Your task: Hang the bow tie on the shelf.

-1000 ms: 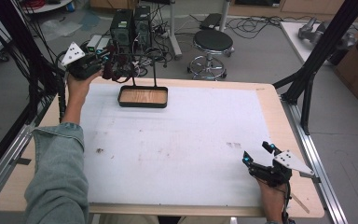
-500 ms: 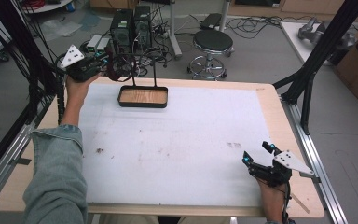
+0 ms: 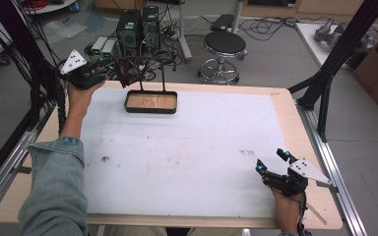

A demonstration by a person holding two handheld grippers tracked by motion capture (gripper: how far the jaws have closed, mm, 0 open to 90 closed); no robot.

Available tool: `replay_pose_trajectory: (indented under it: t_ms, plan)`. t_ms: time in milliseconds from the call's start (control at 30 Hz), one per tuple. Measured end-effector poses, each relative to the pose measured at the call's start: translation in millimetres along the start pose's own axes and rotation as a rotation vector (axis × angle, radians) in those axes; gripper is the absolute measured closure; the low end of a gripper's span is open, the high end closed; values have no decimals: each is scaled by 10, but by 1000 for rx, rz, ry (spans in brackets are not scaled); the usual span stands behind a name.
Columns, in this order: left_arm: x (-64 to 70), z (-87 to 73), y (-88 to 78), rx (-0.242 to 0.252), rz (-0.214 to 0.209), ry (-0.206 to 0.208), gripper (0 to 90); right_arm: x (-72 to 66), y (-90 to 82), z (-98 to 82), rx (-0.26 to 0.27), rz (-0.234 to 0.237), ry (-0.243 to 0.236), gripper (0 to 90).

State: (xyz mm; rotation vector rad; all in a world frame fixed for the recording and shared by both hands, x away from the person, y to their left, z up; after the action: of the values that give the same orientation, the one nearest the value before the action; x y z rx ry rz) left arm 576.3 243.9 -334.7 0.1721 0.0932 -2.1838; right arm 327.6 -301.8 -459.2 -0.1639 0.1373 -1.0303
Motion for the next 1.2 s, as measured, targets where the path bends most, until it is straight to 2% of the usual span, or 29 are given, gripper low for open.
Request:
replay_pose_trajectory:
  t_ms: [100,300,400,700,1000,1200]
  plan:
    - [20,10,-58,-7,11,-8,654,1,1,3,1,0,-2,131]
    - [62,53,-188,-14,8,-36,607,0,2,6,3,1,0,131]
    - [82,75,-270,-37,35,-36,580,2,2,8,5,2,1,131]
    - [242,148,-530,-70,46,-52,489,-1,1,8,5,5,1,131]
    - [564,189,-819,-80,19,-61,381,-3,-4,4,4,3,0,131]
    - [792,198,-988,-79,17,-61,329,-3,-3,4,4,4,0,131]
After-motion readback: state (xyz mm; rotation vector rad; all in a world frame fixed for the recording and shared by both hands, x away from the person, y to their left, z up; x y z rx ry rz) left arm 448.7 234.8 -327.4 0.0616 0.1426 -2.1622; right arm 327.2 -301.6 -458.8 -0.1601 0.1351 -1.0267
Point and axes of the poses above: each handheld gripper's, and its own axes: y roughly forward along the jaws, z roughly out of its top, x roughly to its right, the point moved 8 cm from there along y, roughly forward along the jaws, and after that the axes turned 4 degrees about z, right-handed, at the moved point
